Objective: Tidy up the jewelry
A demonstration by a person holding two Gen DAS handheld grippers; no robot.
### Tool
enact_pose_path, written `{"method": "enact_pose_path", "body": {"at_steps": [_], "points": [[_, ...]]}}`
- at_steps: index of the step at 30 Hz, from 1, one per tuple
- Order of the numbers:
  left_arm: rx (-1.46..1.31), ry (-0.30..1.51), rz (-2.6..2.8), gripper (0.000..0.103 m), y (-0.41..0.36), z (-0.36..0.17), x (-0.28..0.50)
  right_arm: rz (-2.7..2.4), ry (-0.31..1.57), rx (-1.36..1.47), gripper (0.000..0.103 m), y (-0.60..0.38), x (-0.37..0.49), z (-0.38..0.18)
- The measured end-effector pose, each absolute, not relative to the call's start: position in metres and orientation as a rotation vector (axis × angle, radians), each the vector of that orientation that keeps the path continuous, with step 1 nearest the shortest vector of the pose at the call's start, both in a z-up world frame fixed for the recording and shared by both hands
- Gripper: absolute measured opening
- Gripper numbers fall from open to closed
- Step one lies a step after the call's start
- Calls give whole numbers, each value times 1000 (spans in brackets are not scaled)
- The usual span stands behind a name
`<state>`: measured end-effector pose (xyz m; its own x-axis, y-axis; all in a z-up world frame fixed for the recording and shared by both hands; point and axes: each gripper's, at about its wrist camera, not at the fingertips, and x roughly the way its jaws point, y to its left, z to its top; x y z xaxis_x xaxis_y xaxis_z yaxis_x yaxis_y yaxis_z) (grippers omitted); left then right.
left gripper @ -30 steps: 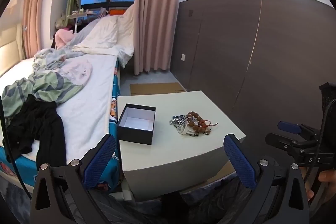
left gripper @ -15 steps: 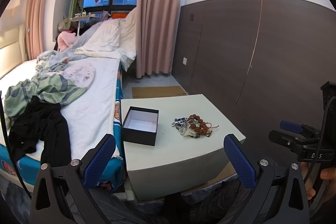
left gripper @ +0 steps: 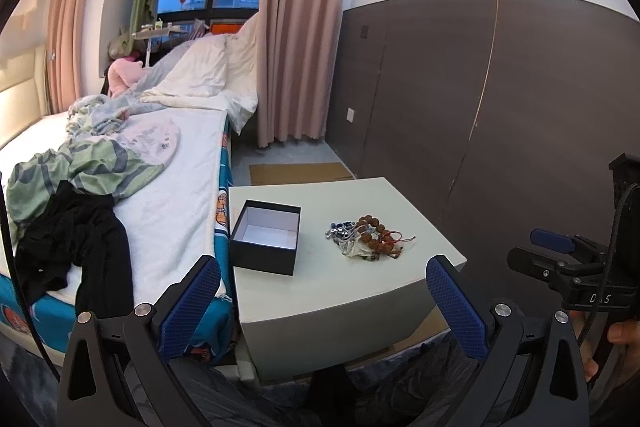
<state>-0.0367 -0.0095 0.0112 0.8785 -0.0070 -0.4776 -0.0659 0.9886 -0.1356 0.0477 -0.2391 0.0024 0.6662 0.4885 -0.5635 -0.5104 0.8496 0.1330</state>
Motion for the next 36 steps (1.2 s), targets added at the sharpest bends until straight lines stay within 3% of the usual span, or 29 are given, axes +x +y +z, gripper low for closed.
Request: {"method": "enact_pose_path", "body": {"at_steps": [36], "points": [[-145,508,26,102,-10,11,-37,543,616,-19,98,-246,48,3]]}}
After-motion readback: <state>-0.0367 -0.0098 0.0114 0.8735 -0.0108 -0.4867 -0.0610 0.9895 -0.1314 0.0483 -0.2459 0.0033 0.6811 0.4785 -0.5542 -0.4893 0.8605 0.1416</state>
